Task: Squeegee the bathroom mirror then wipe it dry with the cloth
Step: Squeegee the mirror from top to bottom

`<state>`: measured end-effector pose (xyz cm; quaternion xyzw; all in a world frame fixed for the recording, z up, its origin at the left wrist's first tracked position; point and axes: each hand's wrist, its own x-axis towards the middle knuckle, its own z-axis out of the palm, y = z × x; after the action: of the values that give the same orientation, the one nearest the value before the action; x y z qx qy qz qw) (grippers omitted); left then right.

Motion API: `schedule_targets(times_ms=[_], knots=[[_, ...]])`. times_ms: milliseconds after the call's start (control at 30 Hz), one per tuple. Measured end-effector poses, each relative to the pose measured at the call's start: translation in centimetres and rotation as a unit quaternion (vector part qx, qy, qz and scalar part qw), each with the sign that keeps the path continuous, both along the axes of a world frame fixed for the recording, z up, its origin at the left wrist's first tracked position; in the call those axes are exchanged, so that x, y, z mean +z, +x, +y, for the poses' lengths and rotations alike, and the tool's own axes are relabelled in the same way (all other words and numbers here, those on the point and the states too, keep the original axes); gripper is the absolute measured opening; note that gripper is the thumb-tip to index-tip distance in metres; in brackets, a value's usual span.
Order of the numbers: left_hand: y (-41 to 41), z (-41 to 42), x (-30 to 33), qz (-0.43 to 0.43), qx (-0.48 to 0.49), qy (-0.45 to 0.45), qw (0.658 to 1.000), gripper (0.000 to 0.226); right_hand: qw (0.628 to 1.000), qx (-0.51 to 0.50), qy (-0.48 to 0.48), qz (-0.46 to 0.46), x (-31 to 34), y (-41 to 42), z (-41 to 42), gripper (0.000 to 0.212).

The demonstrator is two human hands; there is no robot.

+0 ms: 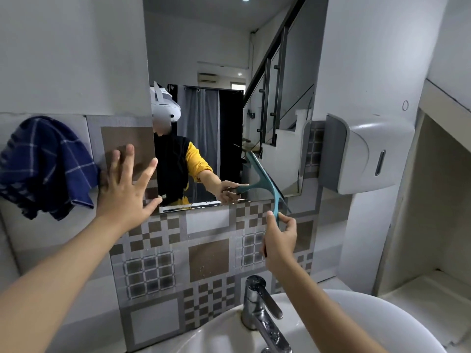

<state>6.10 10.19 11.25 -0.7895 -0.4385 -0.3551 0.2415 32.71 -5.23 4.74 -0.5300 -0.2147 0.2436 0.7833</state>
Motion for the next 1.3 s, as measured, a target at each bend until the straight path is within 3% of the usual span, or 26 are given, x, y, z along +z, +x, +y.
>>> schedule_targets(times_ms=[300, 733, 967, 1300], knots=[[0.0, -0.1, 0.0, 0.0, 0.008, -0.007, 1.0, 0.095, 0.994, 0.042, 0.017, 0.099, 2.2, -5.8, 0.9, 0.021], [-0.2, -0.1, 0.1, 0.02, 0.018, -0.012, 1.0, 0.09, 0.994, 0.056, 0.025, 0.093, 1.9, -14.9, 3.2, 0.018], [-0.6, -0.5, 0.4, 0.042, 0.02, -0.03, 0.998, 0.094, 0.997, 0.057, 0.037, 0.043, 1.6, -18.5, 3.2, 0.018], [-2.6, -1.1, -1.4, 0.074, 0.023, -0.044, 0.996, 0.112, 0.993, 0.015, 0.047, -0.106, -2.5, -18.0, 3.0, 0.019]])
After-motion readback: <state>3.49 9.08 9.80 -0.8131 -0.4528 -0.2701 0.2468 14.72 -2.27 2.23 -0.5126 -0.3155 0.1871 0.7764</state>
